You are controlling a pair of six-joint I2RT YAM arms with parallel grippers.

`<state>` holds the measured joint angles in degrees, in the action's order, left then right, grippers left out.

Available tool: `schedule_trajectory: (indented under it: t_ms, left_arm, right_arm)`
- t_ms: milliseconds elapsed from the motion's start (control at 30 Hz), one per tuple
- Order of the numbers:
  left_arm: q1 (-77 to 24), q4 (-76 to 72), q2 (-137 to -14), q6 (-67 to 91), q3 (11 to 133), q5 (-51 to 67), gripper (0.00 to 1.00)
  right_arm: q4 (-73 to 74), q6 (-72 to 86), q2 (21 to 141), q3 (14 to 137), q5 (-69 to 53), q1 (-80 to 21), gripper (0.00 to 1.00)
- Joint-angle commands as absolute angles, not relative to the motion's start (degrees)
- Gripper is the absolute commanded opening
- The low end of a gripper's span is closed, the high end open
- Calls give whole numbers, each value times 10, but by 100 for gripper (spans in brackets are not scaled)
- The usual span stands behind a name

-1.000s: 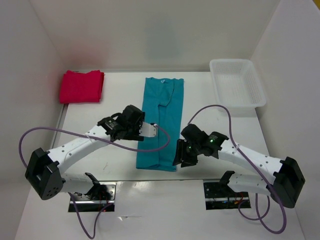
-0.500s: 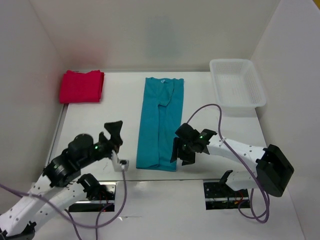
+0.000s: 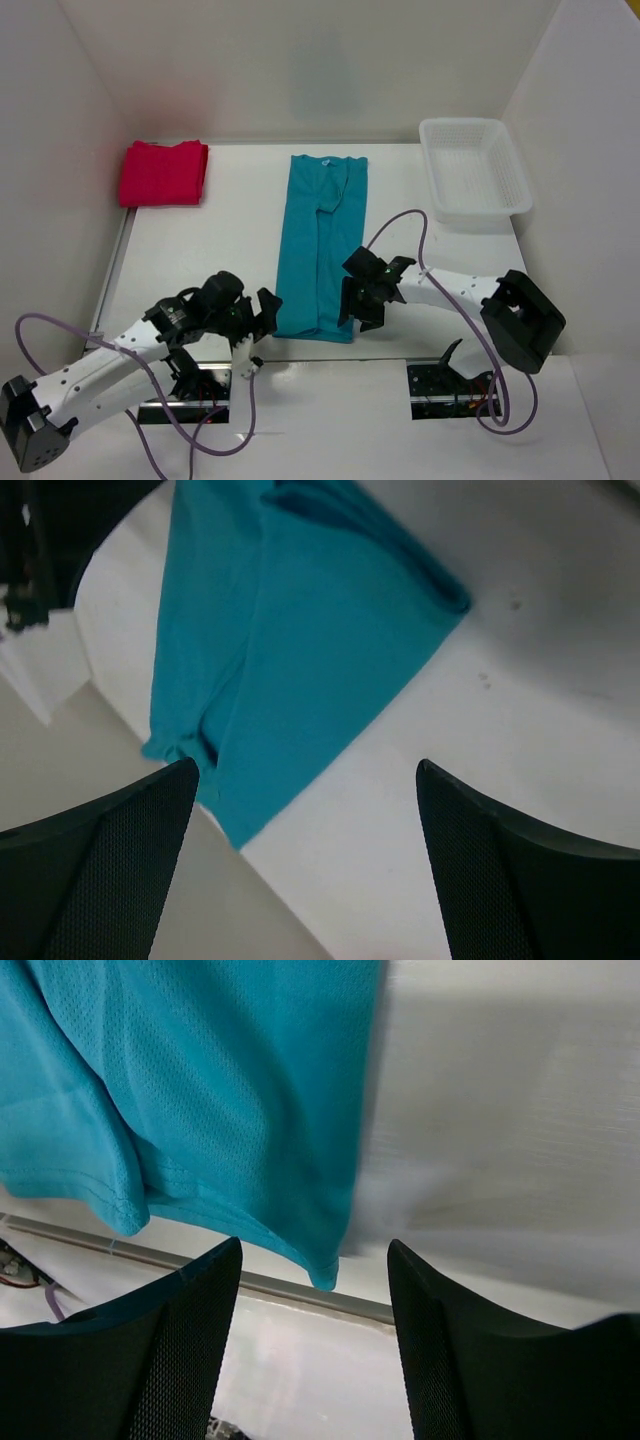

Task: Fold and stack the t-shirts
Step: Rotate the tshirt 90 degrees, then grab the bottom of the folded rectangular tshirt with both arms

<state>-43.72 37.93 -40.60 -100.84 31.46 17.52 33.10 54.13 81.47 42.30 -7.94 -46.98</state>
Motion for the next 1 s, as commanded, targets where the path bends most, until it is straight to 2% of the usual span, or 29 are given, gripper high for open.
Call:
schedule_trajectory:
  t_ms: [0, 133, 233, 300, 433, 600, 733, 767, 833, 867, 900, 933, 967]
  left_arm:
    - [-460, 332, -426, -1056, 274, 243, 95]
    - [-472, 298, -478, -1095, 248, 230, 95]
    - [-495, 242, -512, -1100, 223, 220, 95]
    - [-500, 209, -567, -1106, 217, 200, 91]
    - [-505, 235, -677, -1100, 279, 184, 83]
    - [-505, 193, -723, -1100, 285, 178, 69]
    - [-511, 268, -739, -1100, 301, 172, 60]
    - [-511, 277, -726, -1093, 287, 164, 52]
    - [-511, 277, -706, -1092, 277, 175, 35]
    - [-518, 277, -688, -1098, 271, 182, 25]
    - [-524, 277, -680, -1098, 263, 187, 18]
    - [-524, 277, -672, -1098, 263, 187, 13]
    - [-524, 282, -658, -1098, 258, 187, 13]
  right_arm:
    - [302, 537, 825, 427, -93, -468, 65]
    - [289, 532, 843, 427, -110, -468, 61]
    - [289, 532, 860, 422, -115, -468, 53]
    - [289, 532, 865, 422, -115, -468, 50]
    - [301, 532, 865, 422, -115, -468, 50]
    - [301, 532, 853, 422, -115, -468, 50]
    - [306, 532, 847, 422, -115, -468, 50]
    - [306, 532, 847, 422, -115, -468, 50]
    - [306, 532, 841, 417, -115, -468, 42]
    - [306, 537, 841, 417, -115, -468, 33]
    - [306, 537, 841, 417, -115, -468, 29]
    - [312, 537, 841, 417, -115, -468, 25]
    - [312, 537, 841, 417, -115, -468, 18]
